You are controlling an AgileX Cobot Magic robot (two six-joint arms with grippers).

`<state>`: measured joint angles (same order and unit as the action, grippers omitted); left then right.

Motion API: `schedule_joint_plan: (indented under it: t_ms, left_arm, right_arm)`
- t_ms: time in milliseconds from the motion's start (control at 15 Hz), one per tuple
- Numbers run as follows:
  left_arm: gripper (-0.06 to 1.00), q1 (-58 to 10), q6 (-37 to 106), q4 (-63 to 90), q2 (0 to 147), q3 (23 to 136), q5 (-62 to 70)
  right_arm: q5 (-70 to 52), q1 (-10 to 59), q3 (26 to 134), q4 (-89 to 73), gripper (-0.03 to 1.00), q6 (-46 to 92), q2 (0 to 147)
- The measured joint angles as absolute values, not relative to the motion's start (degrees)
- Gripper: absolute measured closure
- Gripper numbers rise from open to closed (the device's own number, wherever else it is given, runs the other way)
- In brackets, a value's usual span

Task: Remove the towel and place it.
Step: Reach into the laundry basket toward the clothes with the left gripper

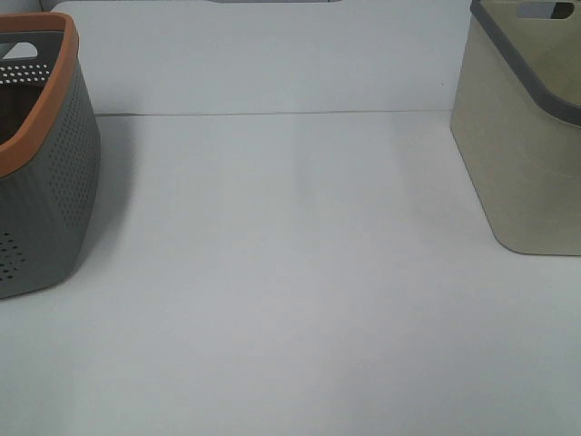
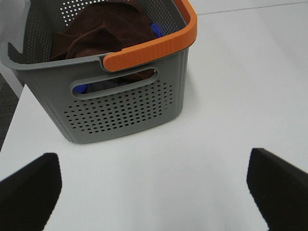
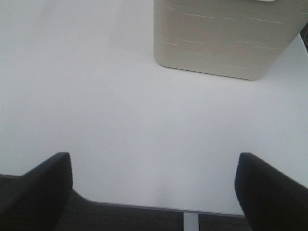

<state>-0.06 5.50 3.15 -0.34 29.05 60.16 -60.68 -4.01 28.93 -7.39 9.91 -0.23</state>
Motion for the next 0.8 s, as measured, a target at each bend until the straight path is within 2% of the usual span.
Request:
schedule_joint_plan:
  t_ms: [800]
  left_arm:
    - [-0.05,-0.06,5.5,3.15,-0.34,29.05,60.16]
  right_arm:
    - [-60.68,-4.01,28.93,-7.39,0.07,9.91,-0.23]
